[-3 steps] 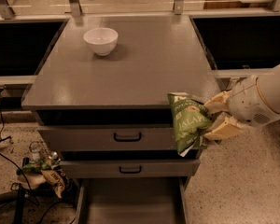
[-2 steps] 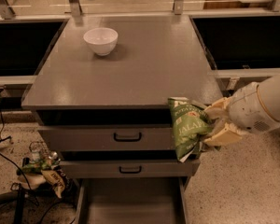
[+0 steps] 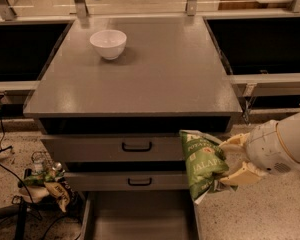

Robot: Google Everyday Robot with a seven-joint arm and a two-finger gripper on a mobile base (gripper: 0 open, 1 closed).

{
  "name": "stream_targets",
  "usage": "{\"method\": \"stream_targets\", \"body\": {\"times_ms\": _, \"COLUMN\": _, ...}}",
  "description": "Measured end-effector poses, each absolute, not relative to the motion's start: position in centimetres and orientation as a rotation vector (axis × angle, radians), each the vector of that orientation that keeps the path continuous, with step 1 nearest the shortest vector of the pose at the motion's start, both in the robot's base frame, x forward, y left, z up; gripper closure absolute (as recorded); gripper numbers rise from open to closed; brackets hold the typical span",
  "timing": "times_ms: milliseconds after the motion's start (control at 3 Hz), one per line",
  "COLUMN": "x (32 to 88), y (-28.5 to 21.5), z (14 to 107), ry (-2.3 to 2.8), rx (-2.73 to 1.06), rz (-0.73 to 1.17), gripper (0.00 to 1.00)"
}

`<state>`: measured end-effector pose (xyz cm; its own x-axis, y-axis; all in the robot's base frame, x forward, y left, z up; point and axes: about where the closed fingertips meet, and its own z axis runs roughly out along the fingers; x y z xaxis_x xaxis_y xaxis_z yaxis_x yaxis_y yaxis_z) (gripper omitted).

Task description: Place green jalapeno chip bag into bottom drawer

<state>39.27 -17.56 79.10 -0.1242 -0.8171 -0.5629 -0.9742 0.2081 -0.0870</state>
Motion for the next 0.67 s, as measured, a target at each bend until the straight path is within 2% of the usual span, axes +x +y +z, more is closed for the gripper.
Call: {"method": "stream_targets", "body": {"times_ms": 667, "x": 38.28, "y": -17.42, "z": 75.99, "ry": 2.026, "rx": -1.695, "rz": 0.477, "gripper": 1.00}}
